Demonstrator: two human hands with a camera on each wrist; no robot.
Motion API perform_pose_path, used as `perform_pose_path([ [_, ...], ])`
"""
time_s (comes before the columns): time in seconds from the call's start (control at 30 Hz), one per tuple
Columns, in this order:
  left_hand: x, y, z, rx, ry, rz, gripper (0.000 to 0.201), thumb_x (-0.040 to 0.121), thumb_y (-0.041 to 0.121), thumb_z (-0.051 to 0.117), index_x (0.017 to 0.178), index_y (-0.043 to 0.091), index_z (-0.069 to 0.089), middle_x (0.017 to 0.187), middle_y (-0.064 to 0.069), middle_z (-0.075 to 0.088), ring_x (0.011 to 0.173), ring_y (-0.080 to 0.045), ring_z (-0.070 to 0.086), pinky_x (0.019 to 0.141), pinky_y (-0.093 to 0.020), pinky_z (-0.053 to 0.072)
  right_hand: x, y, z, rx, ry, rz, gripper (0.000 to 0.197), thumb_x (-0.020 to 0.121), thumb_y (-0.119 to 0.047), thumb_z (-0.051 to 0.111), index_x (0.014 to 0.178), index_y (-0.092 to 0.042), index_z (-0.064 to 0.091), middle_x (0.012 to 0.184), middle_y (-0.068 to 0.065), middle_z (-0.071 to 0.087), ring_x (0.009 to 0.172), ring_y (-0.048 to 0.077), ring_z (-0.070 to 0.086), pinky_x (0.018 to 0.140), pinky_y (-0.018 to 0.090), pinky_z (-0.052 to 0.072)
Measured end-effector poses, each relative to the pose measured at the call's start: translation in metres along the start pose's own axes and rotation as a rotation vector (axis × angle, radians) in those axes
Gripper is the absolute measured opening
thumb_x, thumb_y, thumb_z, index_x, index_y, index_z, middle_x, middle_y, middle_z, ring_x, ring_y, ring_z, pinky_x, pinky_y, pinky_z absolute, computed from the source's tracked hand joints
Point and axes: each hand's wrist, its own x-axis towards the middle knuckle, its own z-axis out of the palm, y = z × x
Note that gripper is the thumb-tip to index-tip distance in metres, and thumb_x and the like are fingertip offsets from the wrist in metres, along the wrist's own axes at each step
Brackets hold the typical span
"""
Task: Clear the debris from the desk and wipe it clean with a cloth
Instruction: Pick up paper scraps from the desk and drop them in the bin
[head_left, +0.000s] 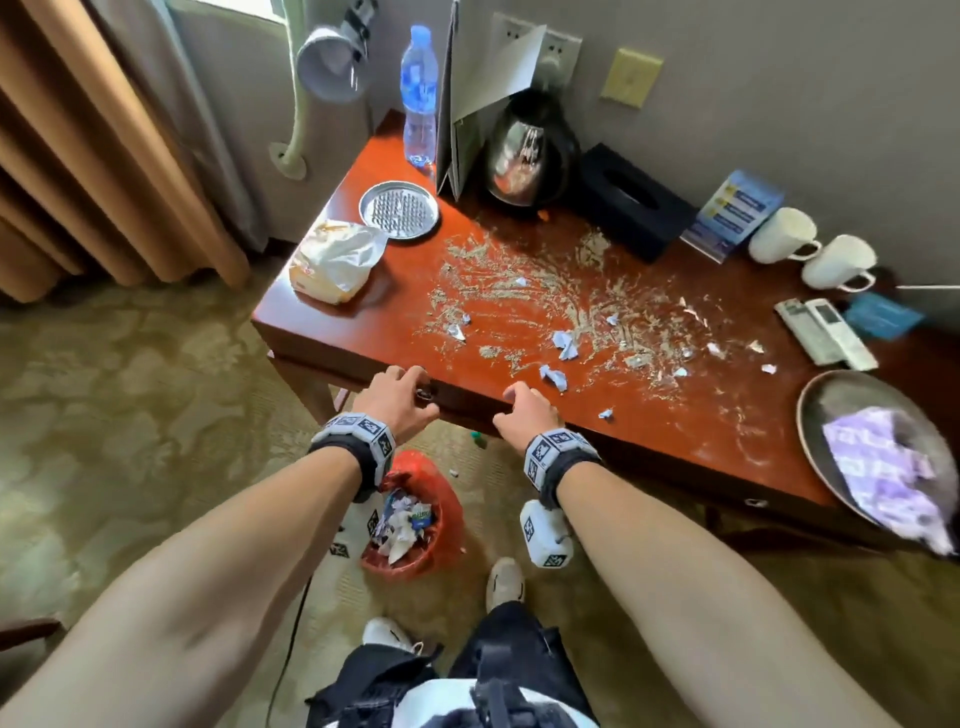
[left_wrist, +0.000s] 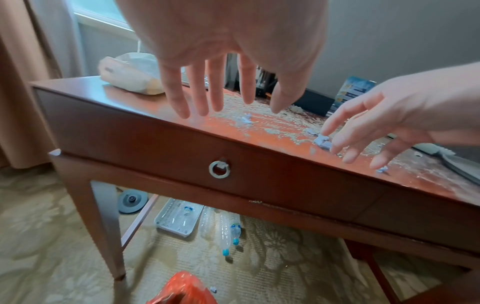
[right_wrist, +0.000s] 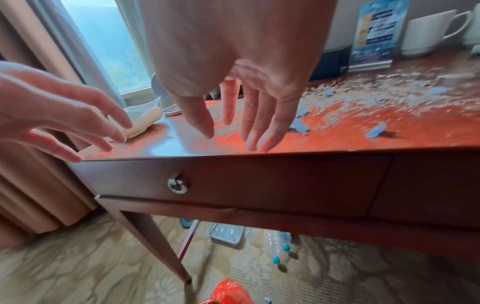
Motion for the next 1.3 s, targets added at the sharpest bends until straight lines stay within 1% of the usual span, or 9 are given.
perform_pose_path([
  [0.23, 0.048, 0.067, 0.009, 0.048, -0.042, 0.085, 0.049, 0.088, 0.044, 0.061, 0.132, 0.029, 0.046, 0.141, -0.006, 0.042, 0.121, -0.025, 0.050, 0.097, -0.042, 0.048, 0.046, 0.056, -0.052, 0.006, 0.032, 0.027, 0.039, 0.091, -0.015, 0.055, 0.129, -0.017, 0.048, 0.132, 0.009, 0.049, 0.118, 0.032, 0.048, 0.097, 0.038, 0.041],
  [0.4, 0.073, 0.107, 0.020, 0.032, -0.073, 0.044, 0.050, 0.089, 0.041, 0.064, 0.133, 0.028, 0.045, 0.141, -0.006, 0.042, 0.123, -0.026, 0.049, 0.096, -0.043, 0.048, 0.082, 0.083, -0.078, -0.056, 0.011, -0.116, 0.048, 0.090, -0.038, 0.064, 0.131, -0.017, 0.047, 0.130, 0.009, 0.044, 0.119, 0.028, 0.048, 0.098, 0.039, 0.041],
  [0.5, 0.080, 0.116, 0.025, 0.067, -0.053, 0.000, 0.048, 0.090, 0.041, 0.063, 0.133, 0.028, 0.045, 0.139, -0.005, 0.043, 0.120, -0.024, 0.050, 0.093, -0.040, 0.048, 0.094, 0.088, -0.085, -0.088, -0.038, -0.201, 0.048, 0.090, -0.042, 0.063, 0.129, -0.019, 0.048, 0.130, 0.008, 0.044, 0.119, 0.028, 0.047, 0.099, 0.038, 0.039],
  [0.63, 0.086, 0.122, 0.025, 0.070, -0.049, -0.037, 0.046, 0.089, 0.040, 0.063, 0.131, 0.028, 0.048, 0.132, -0.005, 0.048, 0.107, -0.021, 0.056, 0.088, -0.037, 0.052, 0.101, 0.087, -0.078, -0.118, -0.112, -0.252, 0.048, 0.091, -0.039, 0.062, 0.132, -0.021, 0.047, 0.134, 0.007, 0.050, 0.110, 0.028, 0.057, 0.094, 0.037, 0.044],
  [0.8, 0.095, 0.125, 0.018, 0.068, -0.054, -0.061, 0.046, 0.089, 0.039, 0.063, 0.131, 0.025, 0.048, 0.130, -0.005, 0.048, 0.104, -0.022, 0.057, 0.086, -0.036, 0.052, 0.109, 0.072, -0.065, -0.176, -0.104, -0.252, 0.046, 0.090, -0.044, 0.062, 0.125, -0.018, 0.047, 0.128, 0.009, 0.054, 0.110, 0.032, 0.058, 0.093, 0.042, 0.048],
  [0.97, 0.104, 0.119, 0.018, 0.063, -0.085, -0.058, 0.047, 0.089, 0.040, 0.064, 0.130, 0.025, 0.048, 0.130, -0.004, 0.047, 0.101, -0.020, 0.058, 0.084, -0.035, 0.053, 0.115, 0.070, -0.064, -0.263, -0.044, -0.281, 0.036, 0.096, -0.038, 0.056, 0.123, -0.014, 0.049, 0.125, 0.011, 0.055, 0.109, 0.033, 0.059, 0.090, 0.040, 0.045],
  [1.1, 0.114, 0.116, 0.013, 0.053, -0.100, -0.054, 0.046, 0.089, 0.040, 0.065, 0.128, 0.025, 0.049, 0.133, -0.004, 0.046, 0.100, -0.020, 0.058, 0.086, -0.037, 0.053, 0.121, 0.070, -0.067, -0.293, -0.074, -0.345, 0.018, 0.100, -0.023, 0.048, 0.112, -0.014, 0.057, 0.116, 0.012, 0.056, 0.101, 0.034, 0.058, 0.085, 0.037, 0.045],
  [1.23, 0.128, 0.114, 0.010, 0.038, -0.096, -0.027, 0.046, 0.088, 0.039, 0.065, 0.128, 0.022, 0.050, 0.126, -0.003, 0.051, 0.103, -0.018, 0.057, 0.086, -0.035, 0.053, 0.125, 0.070, -0.074, -0.264, -0.137, -0.369, 0.016, 0.097, -0.017, 0.048, 0.101, -0.014, 0.063, 0.107, 0.010, 0.058, 0.096, 0.032, 0.057, 0.078, 0.034, 0.043],
  [1.3, 0.134, 0.116, 0.010, 0.033, -0.100, -0.016, 0.046, 0.089, 0.038, 0.065, 0.129, 0.022, 0.050, 0.126, -0.003, 0.051, 0.103, -0.019, 0.057, 0.088, -0.037, 0.054, 0.131, 0.071, -0.078, -0.236, -0.124, -0.346, 0.014, 0.096, -0.018, 0.049, 0.098, -0.013, 0.063, 0.103, 0.009, 0.061, 0.094, 0.030, 0.059, 0.074, 0.031, 0.042],
])
